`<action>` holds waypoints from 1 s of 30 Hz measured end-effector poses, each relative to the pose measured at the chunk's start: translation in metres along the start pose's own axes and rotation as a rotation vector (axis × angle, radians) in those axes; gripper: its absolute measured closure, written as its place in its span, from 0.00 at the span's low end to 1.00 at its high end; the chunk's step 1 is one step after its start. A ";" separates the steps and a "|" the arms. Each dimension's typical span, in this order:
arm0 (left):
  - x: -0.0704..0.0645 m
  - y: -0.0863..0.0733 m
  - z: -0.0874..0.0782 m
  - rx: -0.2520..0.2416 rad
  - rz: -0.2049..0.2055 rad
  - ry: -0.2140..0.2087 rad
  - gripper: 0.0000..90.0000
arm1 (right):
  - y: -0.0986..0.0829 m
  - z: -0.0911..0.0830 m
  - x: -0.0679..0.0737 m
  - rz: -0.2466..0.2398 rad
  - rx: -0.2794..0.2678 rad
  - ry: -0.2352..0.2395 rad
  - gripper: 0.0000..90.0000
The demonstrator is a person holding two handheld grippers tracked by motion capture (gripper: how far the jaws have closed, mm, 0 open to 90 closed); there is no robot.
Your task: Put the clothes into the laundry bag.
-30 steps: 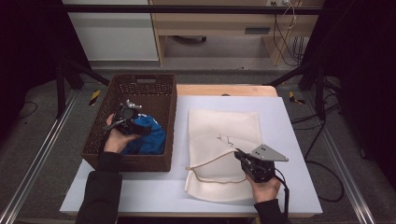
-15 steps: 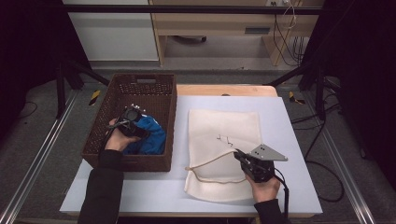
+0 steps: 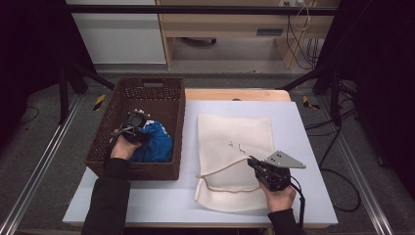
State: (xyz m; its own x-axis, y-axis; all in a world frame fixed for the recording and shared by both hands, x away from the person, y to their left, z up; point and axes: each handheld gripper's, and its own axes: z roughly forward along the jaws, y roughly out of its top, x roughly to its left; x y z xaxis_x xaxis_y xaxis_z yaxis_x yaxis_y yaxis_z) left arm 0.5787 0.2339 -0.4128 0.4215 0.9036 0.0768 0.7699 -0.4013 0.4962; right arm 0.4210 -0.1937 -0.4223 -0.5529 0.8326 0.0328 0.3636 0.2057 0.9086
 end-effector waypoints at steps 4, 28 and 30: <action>0.002 -0.003 -0.010 -0.116 -0.029 -0.013 0.88 | 0.000 0.001 -0.001 0.005 0.005 0.001 0.98; 0.006 -0.023 -0.052 -0.602 -0.101 0.036 0.90 | 0.002 -0.001 0.001 0.004 -0.002 -0.001 0.98; 0.007 -0.023 -0.055 -0.626 -0.118 0.026 0.90 | 0.002 0.000 0.001 0.002 0.001 0.000 0.98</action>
State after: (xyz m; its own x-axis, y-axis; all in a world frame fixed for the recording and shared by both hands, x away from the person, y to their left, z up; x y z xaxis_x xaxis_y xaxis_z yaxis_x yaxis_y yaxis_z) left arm 0.5381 0.2578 -0.3763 0.3336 0.9427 0.0077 0.3811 -0.1423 0.9135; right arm 0.4216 -0.1923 -0.4203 -0.5520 0.8331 0.0343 0.3650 0.2045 0.9083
